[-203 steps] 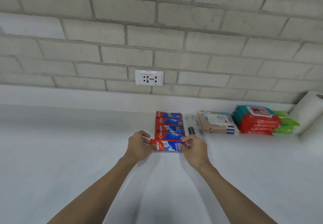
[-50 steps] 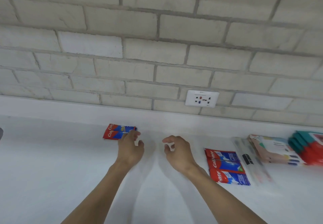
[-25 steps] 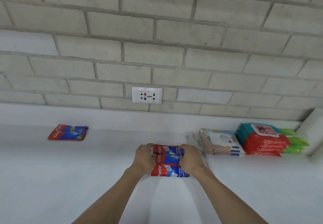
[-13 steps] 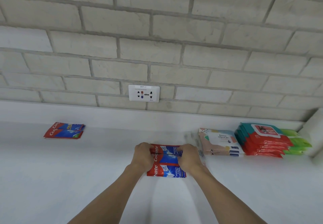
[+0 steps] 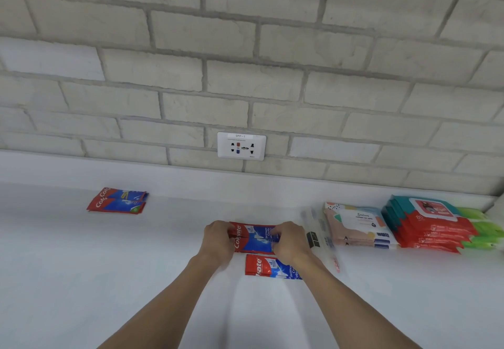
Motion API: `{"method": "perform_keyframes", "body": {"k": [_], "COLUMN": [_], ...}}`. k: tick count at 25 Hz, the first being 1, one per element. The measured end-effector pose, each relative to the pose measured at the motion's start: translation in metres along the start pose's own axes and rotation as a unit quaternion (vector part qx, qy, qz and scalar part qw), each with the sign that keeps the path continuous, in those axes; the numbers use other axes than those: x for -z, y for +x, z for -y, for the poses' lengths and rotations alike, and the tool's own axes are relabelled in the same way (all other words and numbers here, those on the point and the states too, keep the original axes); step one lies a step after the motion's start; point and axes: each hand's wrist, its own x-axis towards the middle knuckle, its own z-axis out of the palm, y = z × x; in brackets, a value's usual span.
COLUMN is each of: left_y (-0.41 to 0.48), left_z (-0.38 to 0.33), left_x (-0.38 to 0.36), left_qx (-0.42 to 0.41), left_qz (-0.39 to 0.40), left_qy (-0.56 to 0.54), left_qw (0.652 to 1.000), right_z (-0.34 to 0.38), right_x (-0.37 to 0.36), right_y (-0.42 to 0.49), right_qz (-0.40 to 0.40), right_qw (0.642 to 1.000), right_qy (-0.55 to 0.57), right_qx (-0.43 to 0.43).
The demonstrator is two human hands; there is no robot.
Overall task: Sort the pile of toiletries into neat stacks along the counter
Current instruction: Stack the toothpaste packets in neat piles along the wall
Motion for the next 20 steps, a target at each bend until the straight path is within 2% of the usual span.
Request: {"method": "perform_keyframes", "body": {"k": [20], "left_y": [-0.004], "left_z": [0.129], "left_x": [0.093], "left_qx": [0.079], "left_qz": [-0.046], "left_qy": [-0.022], "left_qw": [0.996], "right_z": [0.127], "right_x": [-0.083], "right_y": [0.013], "right_qz": [0.004], "right_qw": [0.995], "right_qy": [0.07], "right_qx": [0.076]}}
